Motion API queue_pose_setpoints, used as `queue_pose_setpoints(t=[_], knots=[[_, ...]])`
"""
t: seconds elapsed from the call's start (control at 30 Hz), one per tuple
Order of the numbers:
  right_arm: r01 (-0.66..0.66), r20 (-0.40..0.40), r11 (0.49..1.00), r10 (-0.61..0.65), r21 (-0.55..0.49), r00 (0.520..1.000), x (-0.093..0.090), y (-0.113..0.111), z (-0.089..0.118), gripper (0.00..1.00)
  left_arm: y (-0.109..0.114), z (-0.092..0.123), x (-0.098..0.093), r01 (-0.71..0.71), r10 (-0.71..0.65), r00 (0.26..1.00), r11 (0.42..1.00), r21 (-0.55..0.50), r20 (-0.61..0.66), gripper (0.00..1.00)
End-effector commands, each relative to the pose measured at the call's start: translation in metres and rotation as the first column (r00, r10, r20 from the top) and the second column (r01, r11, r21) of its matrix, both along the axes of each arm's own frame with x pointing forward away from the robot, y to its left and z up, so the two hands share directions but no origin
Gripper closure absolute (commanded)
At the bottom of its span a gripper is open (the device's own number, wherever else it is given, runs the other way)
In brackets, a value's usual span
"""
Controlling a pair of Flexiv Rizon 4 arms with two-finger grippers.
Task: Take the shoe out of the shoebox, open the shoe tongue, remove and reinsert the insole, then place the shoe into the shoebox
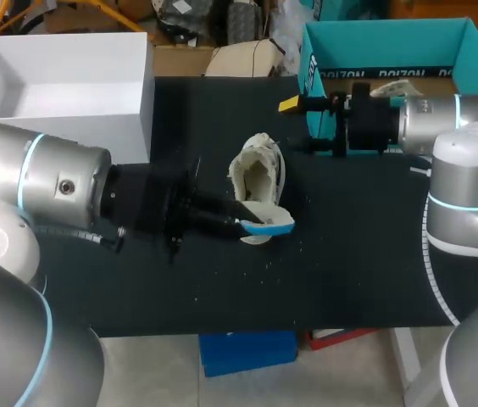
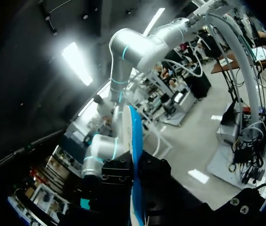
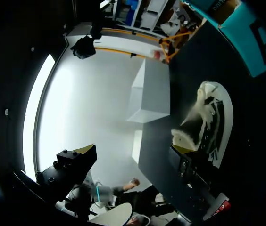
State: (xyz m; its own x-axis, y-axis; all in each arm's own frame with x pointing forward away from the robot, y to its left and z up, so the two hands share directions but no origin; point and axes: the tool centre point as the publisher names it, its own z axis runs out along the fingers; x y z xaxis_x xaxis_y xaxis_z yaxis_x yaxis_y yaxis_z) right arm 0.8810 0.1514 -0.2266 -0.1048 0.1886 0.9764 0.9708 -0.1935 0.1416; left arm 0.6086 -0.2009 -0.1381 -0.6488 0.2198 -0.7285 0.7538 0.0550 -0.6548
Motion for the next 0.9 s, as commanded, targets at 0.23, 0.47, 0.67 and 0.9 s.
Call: queue_pose_setpoints(t=[0.23,0.47,0.67,0.9], knots=[[0.003,0.0,1.0,-0.003,0.001,1.0,0.0,0.002,-0.001,0.0,0.019,-0.029,-0.017,-0.148,0.17,0.979,0.974,-0.174,0.116,1.0],[0.003,0.0,1.0,-0.003,0.001,1.0,0.0,0.002,-0.001,0.0,0.019,-0.029,-0.017,-0.148,0.17,0.979,0.974,-0.174,0.116,1.0],[0.003,0.0,1.0,-0.003,0.001,1.0,0.0,0.002,-0.001,0.0,0.019,-0.029,-0.017,-0.148,0.17,0.979,0.974,-0.174,0.116,1.0],[0.003,0.0,1.0,-0.003,0.001,1.0,0.0,0.002,-0.001,0.0,0.014,-0.031,-0.021,-0.135,0.163,0.976,0.973,-0.189,0.143,1.0]])
